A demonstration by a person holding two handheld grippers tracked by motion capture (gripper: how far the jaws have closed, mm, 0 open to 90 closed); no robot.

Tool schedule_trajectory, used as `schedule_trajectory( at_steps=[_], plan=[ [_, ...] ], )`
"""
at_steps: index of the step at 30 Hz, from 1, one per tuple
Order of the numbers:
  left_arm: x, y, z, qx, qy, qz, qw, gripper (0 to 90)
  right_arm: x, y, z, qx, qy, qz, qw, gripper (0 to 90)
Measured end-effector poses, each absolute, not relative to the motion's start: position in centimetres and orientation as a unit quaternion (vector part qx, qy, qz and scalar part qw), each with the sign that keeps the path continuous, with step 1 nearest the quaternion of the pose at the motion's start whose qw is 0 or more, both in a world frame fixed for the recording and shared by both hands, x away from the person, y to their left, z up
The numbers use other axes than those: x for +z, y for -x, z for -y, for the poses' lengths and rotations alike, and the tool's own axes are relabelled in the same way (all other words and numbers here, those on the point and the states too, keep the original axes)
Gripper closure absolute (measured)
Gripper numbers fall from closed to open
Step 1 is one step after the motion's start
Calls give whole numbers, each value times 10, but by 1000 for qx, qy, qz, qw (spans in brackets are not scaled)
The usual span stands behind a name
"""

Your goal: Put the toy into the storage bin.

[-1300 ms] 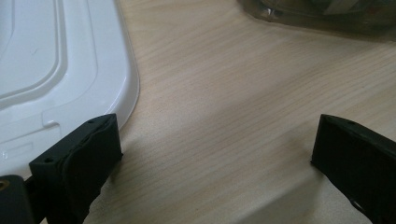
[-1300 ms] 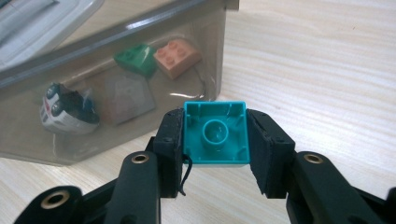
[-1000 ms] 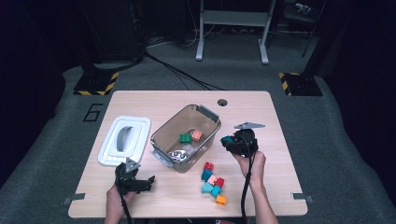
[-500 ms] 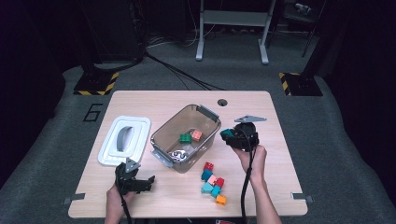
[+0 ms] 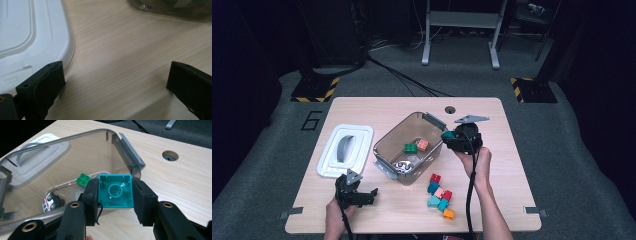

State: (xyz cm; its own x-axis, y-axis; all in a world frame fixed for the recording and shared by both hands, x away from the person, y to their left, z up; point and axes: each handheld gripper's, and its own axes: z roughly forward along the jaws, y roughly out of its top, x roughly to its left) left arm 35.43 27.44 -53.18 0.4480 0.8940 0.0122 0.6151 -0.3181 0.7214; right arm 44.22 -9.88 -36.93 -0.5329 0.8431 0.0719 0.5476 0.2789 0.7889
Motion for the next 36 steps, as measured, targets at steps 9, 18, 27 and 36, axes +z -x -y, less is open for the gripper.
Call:
schedule_trajectory(
  at_steps=[9,18,27,36],
  plan=[
    [-532,-354,-275,211,-784,-481,331,13,-368,-456,81,391,-437,-790,178,591],
    [-532,-354,-274,209,-784,-482,330,13,-374,-466,63,372,-445,-799,158,591],
    [-532,-354,-274,209,-784,-482,330,13,-382,-471,53,349,-435,-816,154,591],
    [-532,-354,-274,209,-784,-482,330,13,-386,-471,54,340,-431,-822,152,588]
  ],
)
